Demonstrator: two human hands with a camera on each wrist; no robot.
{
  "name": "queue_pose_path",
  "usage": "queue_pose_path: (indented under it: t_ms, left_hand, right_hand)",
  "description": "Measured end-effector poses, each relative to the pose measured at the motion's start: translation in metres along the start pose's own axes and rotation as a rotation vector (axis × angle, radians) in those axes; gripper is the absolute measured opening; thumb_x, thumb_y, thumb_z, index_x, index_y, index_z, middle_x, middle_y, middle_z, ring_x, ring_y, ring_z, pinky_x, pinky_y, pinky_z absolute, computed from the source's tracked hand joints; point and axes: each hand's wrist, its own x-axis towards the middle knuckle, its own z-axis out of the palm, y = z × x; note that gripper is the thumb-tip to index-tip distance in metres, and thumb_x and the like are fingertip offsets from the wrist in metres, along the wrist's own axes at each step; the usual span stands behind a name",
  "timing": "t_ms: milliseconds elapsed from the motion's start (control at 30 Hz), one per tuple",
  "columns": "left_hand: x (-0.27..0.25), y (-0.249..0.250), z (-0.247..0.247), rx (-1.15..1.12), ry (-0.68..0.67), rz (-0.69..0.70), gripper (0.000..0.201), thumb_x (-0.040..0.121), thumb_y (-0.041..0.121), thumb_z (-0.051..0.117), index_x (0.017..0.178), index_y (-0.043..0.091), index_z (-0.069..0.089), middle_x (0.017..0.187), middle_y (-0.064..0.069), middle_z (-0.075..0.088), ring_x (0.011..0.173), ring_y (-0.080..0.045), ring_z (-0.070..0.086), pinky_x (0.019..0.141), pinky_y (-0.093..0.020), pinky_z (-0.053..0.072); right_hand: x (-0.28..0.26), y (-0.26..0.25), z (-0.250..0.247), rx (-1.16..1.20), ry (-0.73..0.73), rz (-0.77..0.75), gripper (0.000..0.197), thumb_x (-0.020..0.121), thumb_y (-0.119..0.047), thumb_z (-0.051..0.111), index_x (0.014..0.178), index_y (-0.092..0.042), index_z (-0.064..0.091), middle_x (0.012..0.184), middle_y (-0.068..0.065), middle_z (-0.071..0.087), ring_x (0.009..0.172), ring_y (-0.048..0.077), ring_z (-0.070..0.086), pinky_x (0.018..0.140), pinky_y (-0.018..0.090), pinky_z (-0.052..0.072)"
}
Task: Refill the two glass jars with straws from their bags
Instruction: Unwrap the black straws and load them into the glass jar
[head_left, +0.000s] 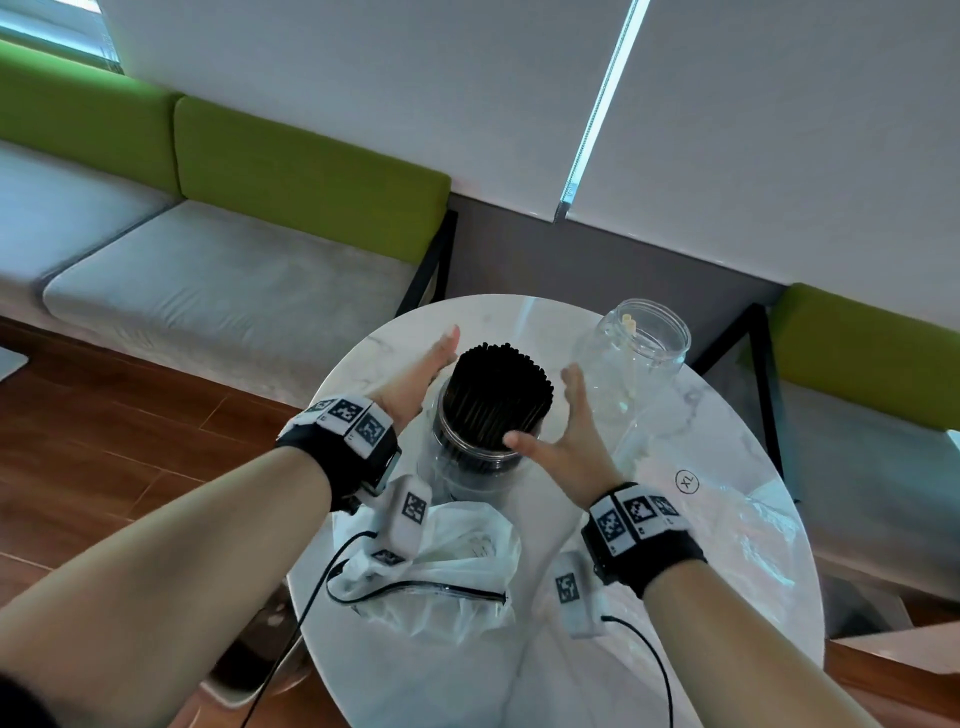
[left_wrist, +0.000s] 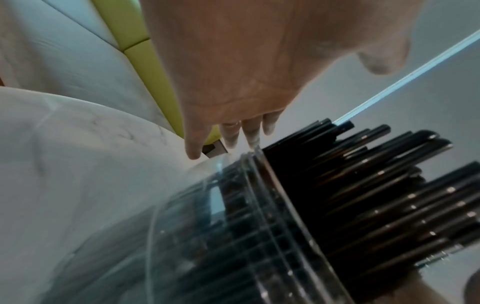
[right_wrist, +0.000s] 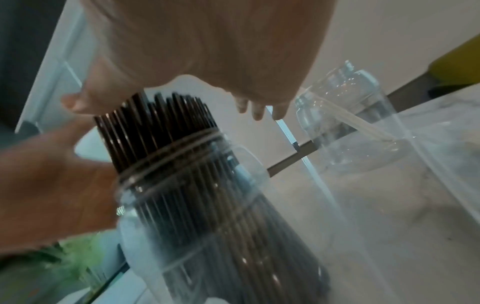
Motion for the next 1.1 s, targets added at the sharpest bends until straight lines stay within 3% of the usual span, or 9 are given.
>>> queue_pose_path:
  t_ms: [100, 133, 200, 267, 367, 467, 667, 867, 1100]
  left_hand:
    - [0.008, 0.008, 0.010, 0.043, -0.016, 0.014, 0.066, 0.092, 0.062, 0.022, 0.139, 0.019, 0.042, 0.143, 0.009, 0.042, 0.131, -0.004, 0.039, 0.111, -0.026, 0.023]
    - [0.010, 0.009, 0.013, 0.045, -0.015, 0.050, 0.062, 0.094, 0.059, 0.023, 0.133, 0.019, 0.048, 0.137, 0.005, 0.050, 0.127, -0.005, 0.045, 0.109, -0.020, 0.027]
    - [0.009, 0.015, 0.021, 0.051, -0.022, 0.099, 0.045, 0.100, 0.044, 0.024, 0.112, 0.018, 0.058, 0.102, 0.007, 0.066, 0.089, 0.004, 0.062, 0.076, 0.001, 0.042]
    - [0.010, 0.021, 0.027, 0.042, -0.077, 0.117, 0.049, 0.101, 0.039, 0.018, 0.117, 0.010, 0.055, 0.095, 0.005, 0.061, 0.073, 0.007, 0.056, 0.058, 0.002, 0.043]
    - [0.013, 0.023, 0.026, 0.057, -0.078, 0.165, 0.050, 0.101, 0.039, 0.016, 0.120, 0.010, 0.053, 0.105, 0.002, 0.058, 0.084, 0.007, 0.054, 0.077, -0.006, 0.042]
    - [0.015, 0.016, 0.025, 0.088, -0.035, 0.143, 0.035, 0.102, 0.033, 0.020, 0.103, 0.021, 0.053, 0.097, 0.009, 0.057, 0.084, 0.010, 0.052, 0.074, -0.001, 0.038]
    - [0.006, 0.002, 0.027, 0.142, 0.037, 0.121, 0.048, 0.097, 0.040, 0.040, 0.138, 0.017, 0.037, 0.136, -0.001, 0.047, 0.128, -0.014, 0.041, 0.113, -0.033, 0.027]
    - [0.003, 0.007, 0.024, 0.232, 0.007, 0.140, 0.050, 0.099, 0.032, 0.040, 0.143, 0.012, 0.028, 0.141, -0.003, 0.042, 0.133, -0.016, 0.036, 0.111, -0.025, 0.025]
    - [-0.011, -0.002, 0.013, 0.168, 0.022, 0.127, 0.055, 0.100, 0.038, 0.030, 0.149, 0.016, 0.016, 0.154, 0.004, 0.021, 0.141, -0.006, 0.016, 0.104, -0.013, 0.010]
  right_hand:
    - [0.010, -0.005, 0.009, 0.070, -0.053, 0.026, 0.132, 0.059, -0.030, 0.090, 0.152, -0.020, -0.004, 0.158, -0.005, 0.014, 0.145, 0.010, 0.014, 0.115, 0.025, 0.016]
    - [0.014, -0.008, 0.012, 0.087, -0.052, 0.013, 0.133, 0.058, -0.026, 0.090, 0.152, -0.021, -0.005, 0.157, -0.004, 0.018, 0.144, 0.011, 0.018, 0.116, 0.027, 0.019]
    - [0.020, -0.015, 0.017, 0.078, -0.034, -0.012, 0.134, 0.055, -0.027, 0.091, 0.151, -0.026, -0.001, 0.152, -0.002, 0.029, 0.140, 0.013, 0.029, 0.116, 0.034, 0.027]
    - [0.024, -0.021, 0.019, 0.071, 0.023, -0.033, 0.128, 0.053, -0.031, 0.091, 0.149, -0.030, 0.008, 0.147, 0.000, 0.038, 0.135, 0.014, 0.036, 0.113, 0.036, 0.033]
    - [0.025, -0.027, 0.018, 0.070, 0.071, -0.069, 0.125, 0.053, -0.035, 0.091, 0.149, -0.030, 0.010, 0.147, 0.001, 0.035, 0.134, 0.012, 0.033, 0.113, 0.034, 0.032]
    - [0.022, -0.023, 0.019, 0.015, 0.047, -0.059, 0.131, 0.055, -0.032, 0.091, 0.150, -0.027, 0.002, 0.145, -0.001, 0.028, 0.125, 0.002, 0.026, 0.107, 0.023, 0.025]
    - [0.017, -0.015, 0.026, -0.049, 0.046, -0.056, 0.125, 0.050, -0.046, 0.088, 0.147, -0.033, 0.011, 0.145, -0.003, 0.040, 0.132, 0.014, 0.041, 0.109, 0.039, 0.039]
    - [0.013, -0.019, 0.023, -0.043, 0.132, -0.099, 0.125, 0.056, -0.034, 0.090, 0.150, -0.026, 0.008, 0.143, -0.001, 0.033, 0.127, 0.010, 0.036, 0.108, 0.028, 0.033]
    - [0.011, -0.027, 0.016, -0.274, 0.138, -0.279, 0.126, 0.055, -0.039, 0.089, 0.150, -0.023, 0.007, 0.153, 0.002, 0.015, 0.142, 0.017, 0.018, 0.116, 0.040, 0.025]
